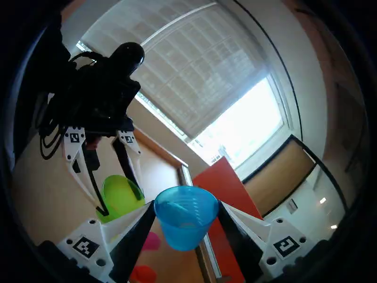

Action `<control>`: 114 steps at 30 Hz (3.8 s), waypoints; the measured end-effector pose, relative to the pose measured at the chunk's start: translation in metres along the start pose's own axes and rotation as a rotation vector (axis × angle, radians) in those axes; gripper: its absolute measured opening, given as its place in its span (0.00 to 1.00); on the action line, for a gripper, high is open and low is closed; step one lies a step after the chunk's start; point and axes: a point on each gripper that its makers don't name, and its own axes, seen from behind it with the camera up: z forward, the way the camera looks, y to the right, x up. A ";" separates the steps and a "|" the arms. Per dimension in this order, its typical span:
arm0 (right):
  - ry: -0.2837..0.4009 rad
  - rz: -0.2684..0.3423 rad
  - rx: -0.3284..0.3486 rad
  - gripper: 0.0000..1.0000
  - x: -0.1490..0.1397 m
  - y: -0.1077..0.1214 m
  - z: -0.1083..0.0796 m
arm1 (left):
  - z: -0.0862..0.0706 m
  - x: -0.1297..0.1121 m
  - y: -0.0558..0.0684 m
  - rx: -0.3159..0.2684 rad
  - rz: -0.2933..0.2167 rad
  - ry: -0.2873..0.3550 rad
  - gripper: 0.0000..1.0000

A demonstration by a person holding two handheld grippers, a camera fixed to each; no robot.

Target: Pour water

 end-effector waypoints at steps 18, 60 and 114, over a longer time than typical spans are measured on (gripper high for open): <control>-0.013 -0.111 -0.008 0.94 0.008 0.003 0.008 | -0.002 0.000 0.000 0.003 0.004 0.001 0.89; -0.031 -0.272 -0.004 0.94 0.016 -0.002 0.016 | -0.003 0.003 0.000 0.003 0.007 0.010 0.89; -0.033 -0.368 -0.031 0.94 0.023 0.006 0.014 | -0.005 0.006 0.002 0.004 0.014 0.020 0.89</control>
